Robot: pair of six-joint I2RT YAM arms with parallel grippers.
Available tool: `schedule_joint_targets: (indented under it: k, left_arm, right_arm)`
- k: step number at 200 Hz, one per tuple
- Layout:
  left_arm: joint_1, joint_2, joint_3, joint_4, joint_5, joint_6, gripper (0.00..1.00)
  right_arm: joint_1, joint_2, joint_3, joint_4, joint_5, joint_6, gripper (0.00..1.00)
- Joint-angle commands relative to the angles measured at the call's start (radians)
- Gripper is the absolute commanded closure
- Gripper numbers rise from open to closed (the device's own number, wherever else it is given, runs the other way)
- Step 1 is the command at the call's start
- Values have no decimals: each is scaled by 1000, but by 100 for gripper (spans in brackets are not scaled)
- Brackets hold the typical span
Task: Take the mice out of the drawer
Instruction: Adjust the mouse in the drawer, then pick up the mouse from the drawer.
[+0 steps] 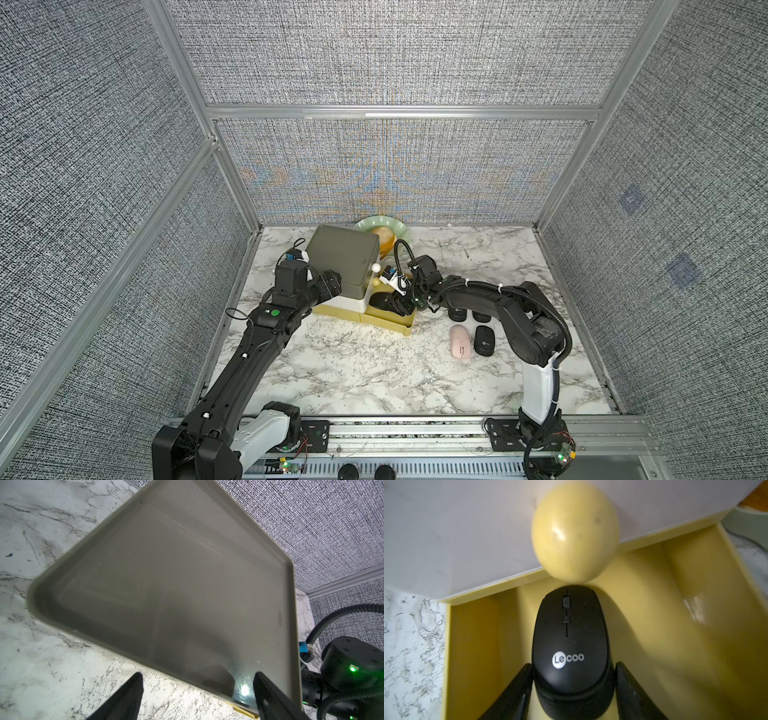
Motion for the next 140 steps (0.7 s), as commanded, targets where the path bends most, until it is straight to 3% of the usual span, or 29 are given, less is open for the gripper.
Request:
schedule_joint_targets:
  k: [1,50,97,140]
  left_arm:
    - [0,-8,10,16,-9,10,15]
    - [2,-7,9,13,-8,11,15]
    - [1,-1,13,22,4,4,15]
    - [2,4,12,24,14,4,15]
  right_arm:
    - [1,12,14,-32,12,-6,41]
    - [3,36,34,-82,49,-47,38]
    - [5,57,46,-75,39,-48,24]
    - [6,107,95,-102,35,-55,23]
